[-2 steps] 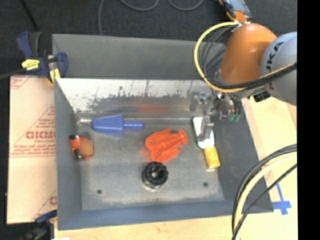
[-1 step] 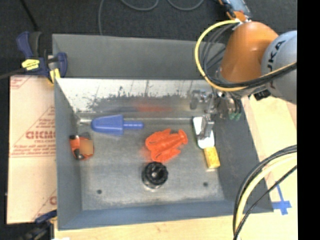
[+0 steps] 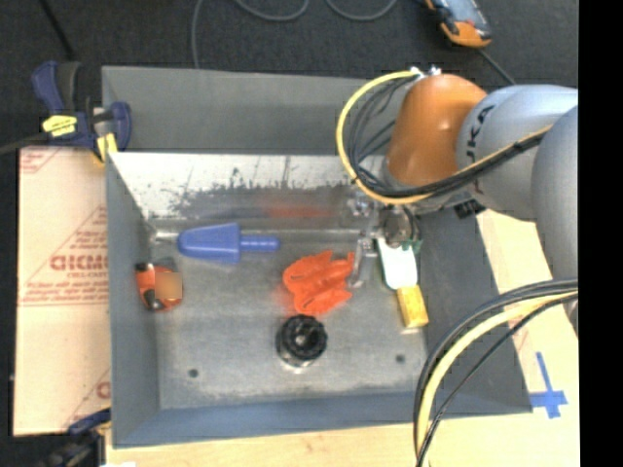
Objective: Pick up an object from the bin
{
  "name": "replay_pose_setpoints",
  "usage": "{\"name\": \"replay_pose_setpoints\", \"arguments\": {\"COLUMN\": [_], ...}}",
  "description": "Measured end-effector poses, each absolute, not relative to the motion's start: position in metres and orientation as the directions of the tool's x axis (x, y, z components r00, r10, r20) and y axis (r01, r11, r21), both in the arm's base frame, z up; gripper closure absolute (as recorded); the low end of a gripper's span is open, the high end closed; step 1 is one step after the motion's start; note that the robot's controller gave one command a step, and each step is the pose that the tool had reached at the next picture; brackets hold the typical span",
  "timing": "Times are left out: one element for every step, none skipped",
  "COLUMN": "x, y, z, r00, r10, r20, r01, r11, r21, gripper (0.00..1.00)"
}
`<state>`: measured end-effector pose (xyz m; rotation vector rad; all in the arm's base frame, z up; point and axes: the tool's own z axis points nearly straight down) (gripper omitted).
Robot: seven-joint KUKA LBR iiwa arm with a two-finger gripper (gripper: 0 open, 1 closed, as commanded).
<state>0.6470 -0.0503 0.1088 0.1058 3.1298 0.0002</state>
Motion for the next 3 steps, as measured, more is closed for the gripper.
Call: {"name": "replay_pose_setpoints", "arguments": {"x": [0.647, 0.613, 0.608], "y": [-0.040, -0.045, -0.037], "z": [0.098, 0.082, 0.075], "r00": [-0.988, -0.996, -0.995], "r10": [0.152, 0.093, 0.100], "r20": [-0.004, -0.006, -0.001], "r01": [0.152, 0.093, 0.100], "r11": [0.988, 0.996, 0.995], "r21": [0.001, -0.001, 0.000], "gripper": [0.00, 0.00, 0.00]}}
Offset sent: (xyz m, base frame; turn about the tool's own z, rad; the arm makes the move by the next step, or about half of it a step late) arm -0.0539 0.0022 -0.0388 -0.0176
